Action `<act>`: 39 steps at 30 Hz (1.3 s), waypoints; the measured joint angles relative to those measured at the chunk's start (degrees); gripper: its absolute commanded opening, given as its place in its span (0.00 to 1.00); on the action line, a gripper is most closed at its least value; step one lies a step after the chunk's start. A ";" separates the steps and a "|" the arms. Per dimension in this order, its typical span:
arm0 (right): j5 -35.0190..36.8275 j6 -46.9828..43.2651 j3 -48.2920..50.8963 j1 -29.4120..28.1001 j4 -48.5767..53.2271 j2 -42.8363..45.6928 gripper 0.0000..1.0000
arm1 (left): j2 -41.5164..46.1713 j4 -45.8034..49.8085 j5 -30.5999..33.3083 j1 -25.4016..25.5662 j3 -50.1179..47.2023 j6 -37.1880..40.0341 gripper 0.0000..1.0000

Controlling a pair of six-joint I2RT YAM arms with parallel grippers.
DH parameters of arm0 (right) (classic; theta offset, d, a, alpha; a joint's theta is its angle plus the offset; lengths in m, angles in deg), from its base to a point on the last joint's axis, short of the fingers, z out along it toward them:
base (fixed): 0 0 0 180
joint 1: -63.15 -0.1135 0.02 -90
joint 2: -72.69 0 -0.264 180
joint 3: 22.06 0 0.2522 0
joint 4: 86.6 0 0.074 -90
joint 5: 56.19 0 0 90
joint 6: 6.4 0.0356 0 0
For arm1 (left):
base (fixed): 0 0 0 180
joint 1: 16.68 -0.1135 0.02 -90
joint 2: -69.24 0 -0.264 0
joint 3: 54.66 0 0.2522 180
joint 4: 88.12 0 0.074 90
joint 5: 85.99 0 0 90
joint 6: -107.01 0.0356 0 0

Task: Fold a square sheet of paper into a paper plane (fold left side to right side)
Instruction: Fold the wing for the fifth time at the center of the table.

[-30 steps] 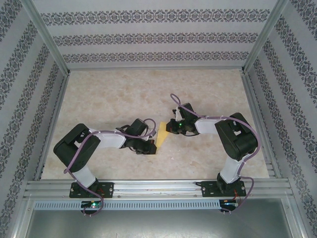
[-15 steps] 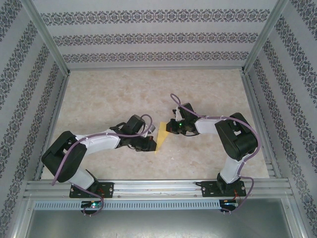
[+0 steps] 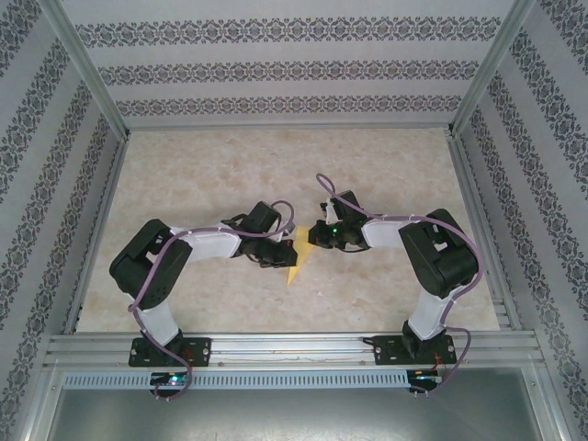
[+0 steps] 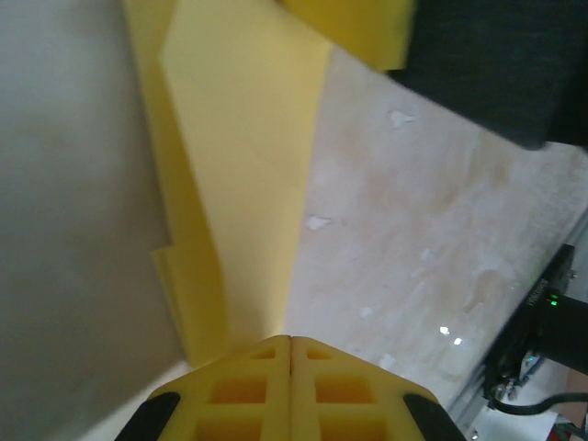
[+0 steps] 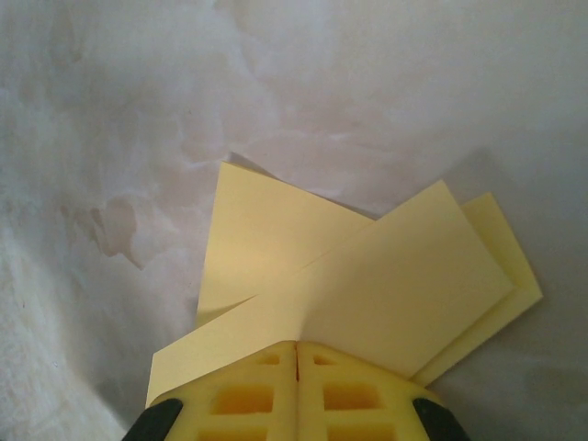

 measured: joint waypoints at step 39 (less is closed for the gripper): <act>3.17 9.86 9.33 -9.55 -3.78 11.19 0.00 | -0.42 -6.56 1.75 0.46 -4.72 -1.86 0.00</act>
